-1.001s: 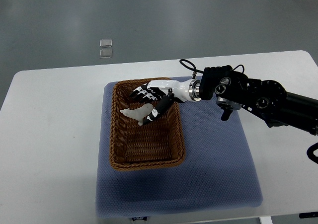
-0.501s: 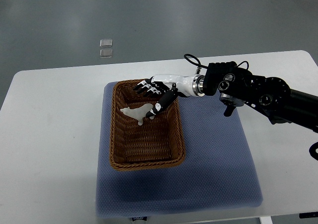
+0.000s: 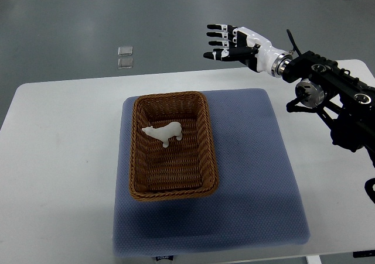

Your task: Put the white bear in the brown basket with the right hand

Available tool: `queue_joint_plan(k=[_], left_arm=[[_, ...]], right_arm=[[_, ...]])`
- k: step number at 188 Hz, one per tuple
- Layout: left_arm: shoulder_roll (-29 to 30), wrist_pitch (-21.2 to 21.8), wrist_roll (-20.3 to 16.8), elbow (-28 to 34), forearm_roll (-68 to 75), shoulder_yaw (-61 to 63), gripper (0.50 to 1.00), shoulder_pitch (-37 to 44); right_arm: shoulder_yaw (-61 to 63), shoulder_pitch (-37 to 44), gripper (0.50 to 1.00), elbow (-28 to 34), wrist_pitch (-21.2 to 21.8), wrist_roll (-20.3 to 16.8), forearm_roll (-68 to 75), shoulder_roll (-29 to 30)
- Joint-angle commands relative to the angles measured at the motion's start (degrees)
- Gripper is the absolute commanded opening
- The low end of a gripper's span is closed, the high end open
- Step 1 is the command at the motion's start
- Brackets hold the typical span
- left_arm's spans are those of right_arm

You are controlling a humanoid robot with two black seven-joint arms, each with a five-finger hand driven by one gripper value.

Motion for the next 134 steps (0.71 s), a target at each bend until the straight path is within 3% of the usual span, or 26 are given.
queue_joint_plan(k=[1,54,134], left_arm=[[0.00,0.01,0.00,0.09,-0.01,0.00,1.000,0.00],[0.00,0.01,0.00,0.17,-0.01,0.00,1.000,0.00],[0.00,0.01,0.00,0.17,-0.01,0.00,1.000,0.00]], right_arm=[[7.83,-4.88,0.893,-1.58,-0.95,3.58,5.85,3.50],[13.11,-9.63,0.919,-5.89,-0.86,11.84,27.12,7.55],[12.94,-11.83,0.924,-6.60,1.25,12.28,32.13,8.08]])
